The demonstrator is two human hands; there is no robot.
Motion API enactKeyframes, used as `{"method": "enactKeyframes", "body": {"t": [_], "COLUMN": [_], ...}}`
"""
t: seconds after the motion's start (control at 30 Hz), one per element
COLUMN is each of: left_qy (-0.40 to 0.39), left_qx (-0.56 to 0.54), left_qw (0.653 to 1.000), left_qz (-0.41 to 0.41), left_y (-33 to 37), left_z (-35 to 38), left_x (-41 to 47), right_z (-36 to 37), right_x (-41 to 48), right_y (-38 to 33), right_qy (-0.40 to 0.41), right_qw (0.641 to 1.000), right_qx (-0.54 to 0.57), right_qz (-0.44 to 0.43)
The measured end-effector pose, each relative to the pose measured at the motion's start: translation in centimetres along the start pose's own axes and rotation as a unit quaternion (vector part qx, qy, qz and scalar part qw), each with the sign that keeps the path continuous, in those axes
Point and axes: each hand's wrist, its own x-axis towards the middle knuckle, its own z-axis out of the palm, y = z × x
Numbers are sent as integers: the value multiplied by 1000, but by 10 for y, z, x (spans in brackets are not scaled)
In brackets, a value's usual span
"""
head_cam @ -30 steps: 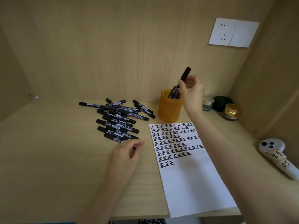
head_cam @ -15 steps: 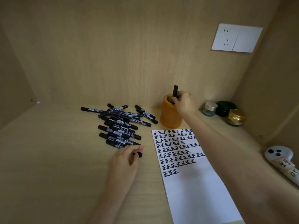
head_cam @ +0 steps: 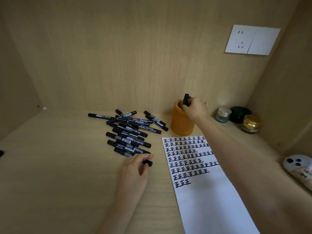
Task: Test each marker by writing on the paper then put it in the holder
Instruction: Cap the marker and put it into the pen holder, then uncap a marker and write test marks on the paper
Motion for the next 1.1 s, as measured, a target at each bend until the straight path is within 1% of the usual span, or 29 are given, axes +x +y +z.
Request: {"method": "enactKeyframes", "body": {"t": [0.1,0.2,0.27,0.37,0.4,0.43,0.47,0.53,0.6,0.63,0.7,0.8,0.9,1.0,1.07,1.1], "left_qy": [2,2,2,-5,-2,2,7,15,24,26,26,30,37,39,58,72], "left_qx": [20,41,60,66,63,55,41,5,-23,-33,-53,-67,-71,-76,-53,-30], "left_qw": [1000,999,998,997,997,998,999,1000,999,999,998,997,997,996,997,997], "left_qz": [8,16,25,32,33,30,22,-5,-23,-27,-30,-18,-15,-16,-13,-5], "left_y": [0,-4,-8,-12,-13,-13,-13,-12,-13,-13,-15,-15,-16,-15,-14,-15], "left_z": [-1,0,0,3,4,5,5,4,3,3,2,2,2,0,-2,-2], "left_x": [0,1,3,6,7,8,8,7,6,6,6,7,7,6,6,6], "right_z": [4,8,9,4,2,2,2,6,14,20,30,41,44,43,40,36], "right_x": [5,6,-1,-21,-30,-41,-54,-87,-123,-137,-159,-173,-176,-176,-176,-176], "right_y": [-1,1,3,3,1,-1,-4,-8,-10,-10,-9,-14,-20,-22,-19,-16], "right_qy": [-33,-24,16,125,154,165,153,76,-23,-59,-102,-134,-138,-138,-135,-137], "right_qw": [999,999,1000,990,985,981,980,981,979,976,971,969,971,970,970,969], "right_qx": [-24,-21,-13,-13,3,33,67,114,113,115,124,112,81,75,89,114], "right_qz": [16,16,-4,-61,-82,-97,-109,-140,-167,-176,-178,-172,-180,-187,-182,-169]}}
